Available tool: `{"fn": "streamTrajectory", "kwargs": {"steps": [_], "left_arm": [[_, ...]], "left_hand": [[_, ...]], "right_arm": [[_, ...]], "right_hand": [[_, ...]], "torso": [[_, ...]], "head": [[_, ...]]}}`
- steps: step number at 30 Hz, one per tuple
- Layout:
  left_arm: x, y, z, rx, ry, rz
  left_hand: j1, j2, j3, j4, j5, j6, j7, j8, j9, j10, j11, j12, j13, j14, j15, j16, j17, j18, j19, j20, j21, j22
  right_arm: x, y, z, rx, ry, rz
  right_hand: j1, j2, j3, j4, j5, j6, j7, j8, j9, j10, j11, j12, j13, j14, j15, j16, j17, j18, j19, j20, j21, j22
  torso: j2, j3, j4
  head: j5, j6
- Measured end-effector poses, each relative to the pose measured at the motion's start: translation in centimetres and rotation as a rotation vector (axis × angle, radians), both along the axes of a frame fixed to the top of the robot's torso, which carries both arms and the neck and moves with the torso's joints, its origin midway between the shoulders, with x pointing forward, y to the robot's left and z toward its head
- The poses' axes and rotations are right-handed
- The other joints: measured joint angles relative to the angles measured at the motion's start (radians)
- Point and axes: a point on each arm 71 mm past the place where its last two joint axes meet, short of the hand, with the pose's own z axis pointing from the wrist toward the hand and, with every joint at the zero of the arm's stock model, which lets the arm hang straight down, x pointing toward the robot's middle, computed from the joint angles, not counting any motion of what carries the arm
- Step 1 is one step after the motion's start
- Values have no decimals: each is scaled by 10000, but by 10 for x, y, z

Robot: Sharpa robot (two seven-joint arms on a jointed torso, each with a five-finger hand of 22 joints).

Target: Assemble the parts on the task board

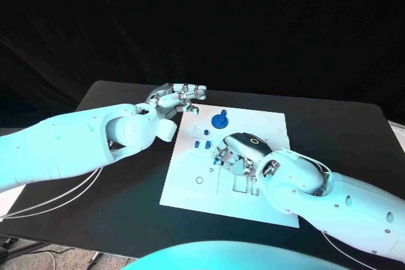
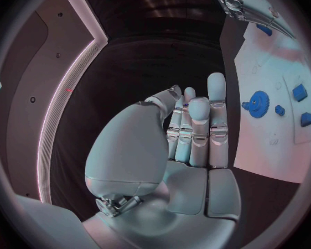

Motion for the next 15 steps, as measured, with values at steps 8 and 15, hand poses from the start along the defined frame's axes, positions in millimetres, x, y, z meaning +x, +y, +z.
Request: {"fn": "streamTrajectory", "kwargs": {"steps": [8,15], "left_arm": [[0,-3,0,-34,23,-54],[1,-3,-1,-36,39,-57]], "left_hand": [[0,0,0,0,0,0,0,0,0,0,0,0,-1,0,0,0,0,0,0,0,0,0],[1,0,0,0,0,0,0,0,0,-35,-36,0,-1,0,0,0,-12,0,0,0,0,1]], "right_arm": [[-1,3,-7,-18,144,131],[-2,4,-8,-47,198,256]], "right_hand": [[-41,41,11,-11,-1,-12,10,-29,-15,-3,3,-1,-5,-38,39,37,-1,1,0,0,0,-2],[-83,-1,54,-55,-2,-48,44,-38,-6,-18,18,-2,-8,-38,38,37,7,6,37,37,0,-3]], "torso": [[-8,6,0],[-9,15,-17]], "head": [[110,-45],[153,-91]]}}
